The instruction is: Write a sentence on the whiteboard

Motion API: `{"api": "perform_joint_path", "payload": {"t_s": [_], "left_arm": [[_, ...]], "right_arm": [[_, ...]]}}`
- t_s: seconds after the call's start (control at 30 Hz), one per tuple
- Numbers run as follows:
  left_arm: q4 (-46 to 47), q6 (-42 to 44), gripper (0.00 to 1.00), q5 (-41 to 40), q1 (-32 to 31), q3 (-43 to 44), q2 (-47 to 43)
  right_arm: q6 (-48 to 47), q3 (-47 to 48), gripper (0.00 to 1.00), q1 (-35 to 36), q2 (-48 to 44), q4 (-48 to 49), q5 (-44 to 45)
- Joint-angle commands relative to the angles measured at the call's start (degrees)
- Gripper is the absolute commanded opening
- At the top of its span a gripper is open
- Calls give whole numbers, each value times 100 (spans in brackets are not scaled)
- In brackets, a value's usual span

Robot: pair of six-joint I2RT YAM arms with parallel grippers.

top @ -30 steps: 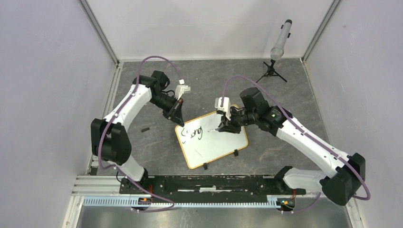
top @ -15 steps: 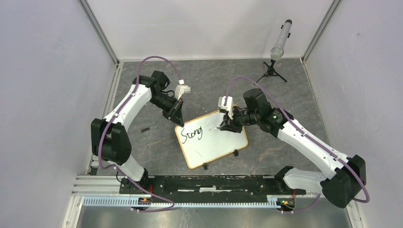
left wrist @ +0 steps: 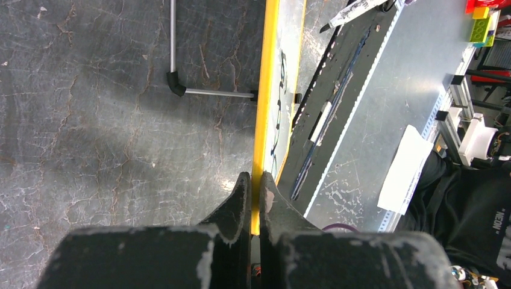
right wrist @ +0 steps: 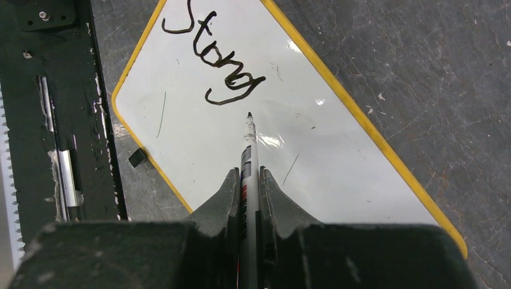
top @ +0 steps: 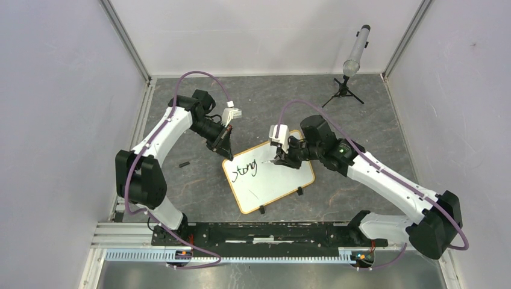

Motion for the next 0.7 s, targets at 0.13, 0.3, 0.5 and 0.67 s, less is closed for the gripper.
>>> {"api": "perform_joint_path", "payload": {"t_s": [0.13,0.3,0.5,0.67], "left_arm": [[54,2,2,-49,27,87,46],[52,16,2,-40,26,95,41],[54,29,2,-34,21,60,46],[53,34,2,-39,24,57,34]], "right_arm": [[49,13,0,88,119,384,413],[24,64,0,108,234,412,452],[49,51,0,115,256,483,453],[19,-25,0,117,295,484,550]]}}
